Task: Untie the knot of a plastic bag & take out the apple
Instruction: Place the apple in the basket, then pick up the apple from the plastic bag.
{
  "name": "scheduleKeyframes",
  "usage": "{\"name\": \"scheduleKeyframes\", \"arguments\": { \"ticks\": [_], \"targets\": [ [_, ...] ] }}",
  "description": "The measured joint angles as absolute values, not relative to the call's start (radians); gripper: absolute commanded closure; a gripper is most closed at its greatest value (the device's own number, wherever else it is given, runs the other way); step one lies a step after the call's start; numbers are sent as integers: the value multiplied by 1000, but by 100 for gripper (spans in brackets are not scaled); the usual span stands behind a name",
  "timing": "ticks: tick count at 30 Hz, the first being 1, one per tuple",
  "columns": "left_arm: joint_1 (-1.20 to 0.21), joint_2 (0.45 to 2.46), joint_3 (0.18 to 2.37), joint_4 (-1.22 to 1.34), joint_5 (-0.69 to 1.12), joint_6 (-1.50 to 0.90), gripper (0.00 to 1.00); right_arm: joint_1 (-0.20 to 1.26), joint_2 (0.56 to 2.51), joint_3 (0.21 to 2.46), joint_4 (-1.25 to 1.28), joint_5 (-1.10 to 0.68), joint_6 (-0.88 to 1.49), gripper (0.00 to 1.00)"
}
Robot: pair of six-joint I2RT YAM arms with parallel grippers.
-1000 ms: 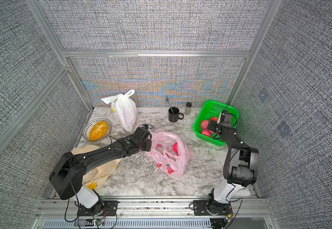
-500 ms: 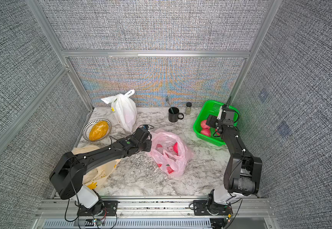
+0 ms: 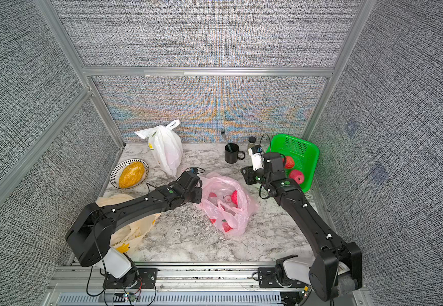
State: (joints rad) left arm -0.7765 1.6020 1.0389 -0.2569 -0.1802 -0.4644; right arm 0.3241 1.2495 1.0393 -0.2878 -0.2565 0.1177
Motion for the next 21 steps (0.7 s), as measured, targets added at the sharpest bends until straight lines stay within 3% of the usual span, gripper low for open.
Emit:
{"name": "scheduleKeyframes", "arguments": {
  "ticks": [7,12,18,21],
  "targets": [
    [-776,1601,1036,-253,-180,-469,64,535,1358,1033,-303,-321,124,70],
    [-776,1586,1027,-249,-180,-471,64,570,1486,1030,-328,-292,151,68],
    [-776,1584,1022,-249,-181,-471,64,571,1501,994,-339,-137,175,59],
    [-776,1582,1022,-249,-181,-471,64,572,1499,976,-329,-56,186,45]
  ]
}}
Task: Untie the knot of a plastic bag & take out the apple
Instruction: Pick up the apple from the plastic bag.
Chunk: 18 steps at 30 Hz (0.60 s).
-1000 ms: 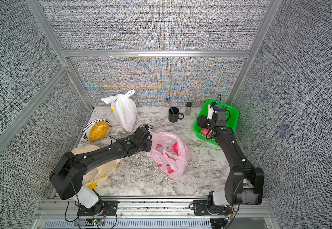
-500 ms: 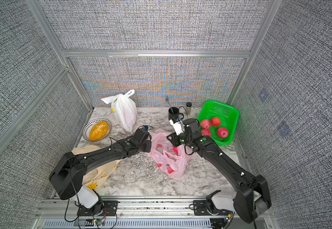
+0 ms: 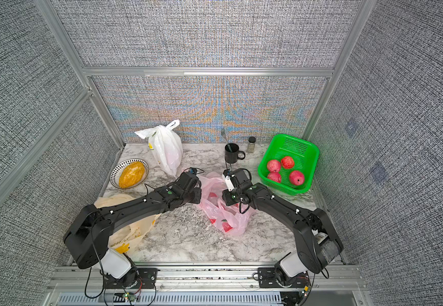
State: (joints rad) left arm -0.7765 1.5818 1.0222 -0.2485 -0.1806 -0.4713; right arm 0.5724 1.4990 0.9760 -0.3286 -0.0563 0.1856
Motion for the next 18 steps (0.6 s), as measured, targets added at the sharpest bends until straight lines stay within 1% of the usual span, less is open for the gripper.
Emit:
{"name": "scheduleKeyframes", "arguments": {
  "ticks": [2,4,8,12,18],
  "targets": [
    [-776,1581,1022,-249,-181,-471,64,572,1499,963,-323,4,188,34],
    [-776,1581,1022,-249,-181,-471,64,572,1499,947,-316,56,195,26],
    [-776,1581,1022,-249,-181,-471,64,569,1501,921,-300,135,205,15],
    [-776,1581,1022,-249,-181,-471,64,564,1523,905,-265,179,210,9],
    [-777,1583,1023,-250,-181,-471,64,544,1544,866,-160,231,211,8]
  ]
}}
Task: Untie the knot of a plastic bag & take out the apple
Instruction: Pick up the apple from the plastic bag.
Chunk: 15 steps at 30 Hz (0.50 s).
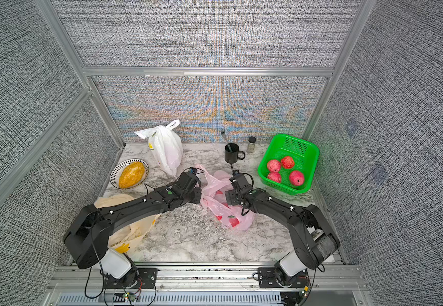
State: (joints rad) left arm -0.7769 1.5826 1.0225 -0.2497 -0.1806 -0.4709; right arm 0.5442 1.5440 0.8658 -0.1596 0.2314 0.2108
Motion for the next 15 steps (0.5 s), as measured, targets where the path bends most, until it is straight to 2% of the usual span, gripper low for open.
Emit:
{"name": "scheduleKeyframes", "arguments": {
  "ticks": [6,11,15],
  "targets": [
    [-776,1589,1023,-252,-181,-471,64,498,1566,827,-35,252,209,16],
    [-776,1589,1023,-252,-181,-471,64,477,1593,823,36,256,207,28],
    [-776,1589,1023,-252,-181,-472,64,478,1590,798,85,227,199,28]
  ]
}}
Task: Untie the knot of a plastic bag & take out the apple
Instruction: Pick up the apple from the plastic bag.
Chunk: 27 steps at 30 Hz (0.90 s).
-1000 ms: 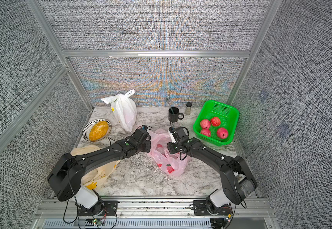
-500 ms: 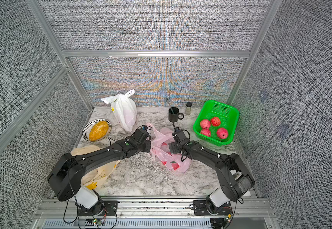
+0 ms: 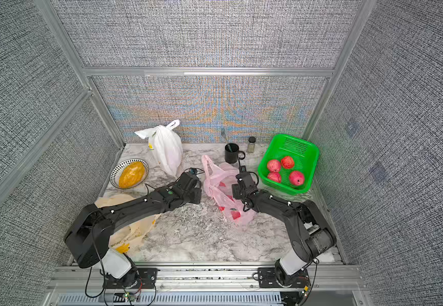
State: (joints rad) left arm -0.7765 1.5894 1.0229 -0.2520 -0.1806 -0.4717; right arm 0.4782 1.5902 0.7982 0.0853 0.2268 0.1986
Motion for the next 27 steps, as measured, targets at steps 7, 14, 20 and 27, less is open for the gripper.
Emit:
{"name": "scheduleKeyframes", "arguments": {
  "ticks": [7,14,20,27],
  "targets": [
    [-777,1568,1011,-241,-181,-472,62,535,1553,781,24,-24,172,28],
    [-777,1547,999,-219,-183,-476,57,577,1465,749,-98,-266,124,27],
    [-786,1589,1004,-219,-181,-480,57,582,1398,807,-189,-292,121,18],
    [-802,1624,1028,-221,-184,-479,56,582,1338,858,-253,-257,144,13]
  ]
}}
